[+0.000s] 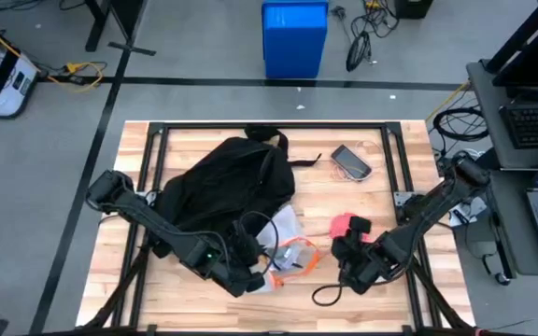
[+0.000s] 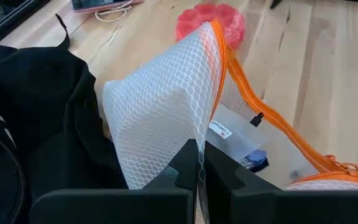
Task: Unpack backpack
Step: Put the pink medicine organizer into the orange zip bag
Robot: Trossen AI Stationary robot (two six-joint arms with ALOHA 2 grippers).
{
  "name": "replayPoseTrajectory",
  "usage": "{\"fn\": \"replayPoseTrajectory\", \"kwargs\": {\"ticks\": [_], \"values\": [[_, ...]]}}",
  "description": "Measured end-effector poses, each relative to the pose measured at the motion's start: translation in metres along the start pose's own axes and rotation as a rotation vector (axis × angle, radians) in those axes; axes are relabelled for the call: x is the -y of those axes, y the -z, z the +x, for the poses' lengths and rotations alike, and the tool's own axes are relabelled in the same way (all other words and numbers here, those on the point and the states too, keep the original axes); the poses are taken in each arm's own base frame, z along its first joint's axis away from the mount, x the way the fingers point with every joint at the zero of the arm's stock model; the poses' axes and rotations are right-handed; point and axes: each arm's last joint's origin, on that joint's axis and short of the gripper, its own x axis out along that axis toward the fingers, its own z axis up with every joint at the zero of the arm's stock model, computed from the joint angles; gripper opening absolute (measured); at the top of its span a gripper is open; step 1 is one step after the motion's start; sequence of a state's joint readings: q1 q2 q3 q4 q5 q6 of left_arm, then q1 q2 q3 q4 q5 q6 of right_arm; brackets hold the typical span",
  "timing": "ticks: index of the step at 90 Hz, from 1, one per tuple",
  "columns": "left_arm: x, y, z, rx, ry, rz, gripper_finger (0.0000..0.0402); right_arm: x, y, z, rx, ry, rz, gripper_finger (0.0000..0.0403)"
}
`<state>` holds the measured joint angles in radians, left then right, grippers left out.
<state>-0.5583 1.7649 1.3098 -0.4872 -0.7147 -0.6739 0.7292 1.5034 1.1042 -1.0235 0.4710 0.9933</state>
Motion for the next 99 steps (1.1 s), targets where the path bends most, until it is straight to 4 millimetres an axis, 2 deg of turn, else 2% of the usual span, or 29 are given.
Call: {"fn": "replayPoseTrajectory", "kwargs": {"ticks": [7,18,30,50,63,78,99], "values": [[0.000,0.000,0.000,0.000,0.000,-0.001,0.0000,0.011,0.002,-0.001,-0.075,0.052,0.095,0.0192],[0.000,-0.001,0.001,0.001,-0.001,-0.004,0.0000,0.027,0.000,0.004,-0.291,0.093,0.239,0.0192],[0.000,-0.001,0.000,0.005,0.003,-0.014,0.0000,0.038,-0.010,0.012,-0.434,0.039,0.245,0.0202],[0.000,-0.001,0.000,0.002,0.005,-0.025,0.0000,0.060,-0.038,0.030,-0.484,-0.075,0.246,0.0257],[0.000,-0.001,0.000,-0.006,0.015,-0.026,0.0000,0.065,-0.047,0.042,-0.478,-0.096,0.263,0.0294],[0.001,0.000,0.000,-0.011,0.021,-0.023,0.0000,0.064,-0.045,0.052,-0.495,-0.053,0.273,0.0318],[0.001,0.000,0.000,-0.017,0.030,-0.025,0.0000,0.055,-0.032,0.076,-0.487,-0.065,0.248,0.0322]]}}
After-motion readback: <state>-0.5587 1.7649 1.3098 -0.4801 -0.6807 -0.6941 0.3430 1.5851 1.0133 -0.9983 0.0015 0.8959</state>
